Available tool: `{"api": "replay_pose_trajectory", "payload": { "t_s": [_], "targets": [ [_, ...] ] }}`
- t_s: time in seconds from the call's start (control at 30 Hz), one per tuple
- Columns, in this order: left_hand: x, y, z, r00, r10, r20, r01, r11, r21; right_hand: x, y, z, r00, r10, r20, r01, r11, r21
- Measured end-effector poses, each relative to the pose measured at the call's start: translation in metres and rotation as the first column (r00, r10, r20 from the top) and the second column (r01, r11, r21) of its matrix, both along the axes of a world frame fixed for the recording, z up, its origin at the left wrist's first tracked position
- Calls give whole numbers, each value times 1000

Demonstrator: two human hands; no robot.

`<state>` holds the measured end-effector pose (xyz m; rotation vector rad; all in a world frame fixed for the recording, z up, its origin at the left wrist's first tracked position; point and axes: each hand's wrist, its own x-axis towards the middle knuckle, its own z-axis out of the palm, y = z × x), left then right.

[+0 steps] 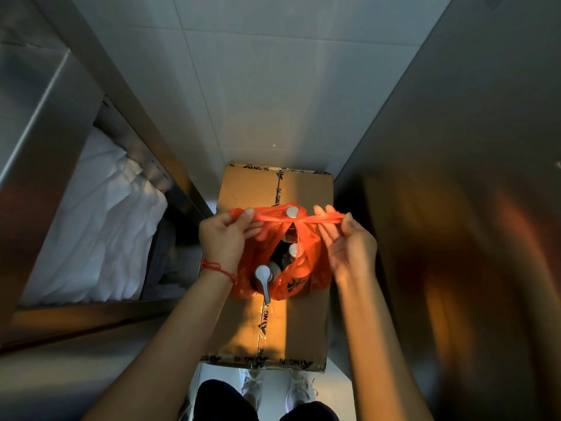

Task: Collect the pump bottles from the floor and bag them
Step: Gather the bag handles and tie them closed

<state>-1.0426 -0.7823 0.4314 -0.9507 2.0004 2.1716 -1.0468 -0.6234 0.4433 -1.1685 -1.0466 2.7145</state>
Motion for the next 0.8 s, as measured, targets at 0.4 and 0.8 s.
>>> {"api": "replay_pose_trajectory", "payload": {
  "t_s": [0.4,0.8],
  "targets": [
    [10,-17,-1,998,59,-38,-62,994,-86,6,13,-7,991,-106,82,96,989,110],
    [-21,23,56,848,-465,-254,370,863,-344,-4,-5,35,796,548,-258,-116,556,823]
  ]
}}
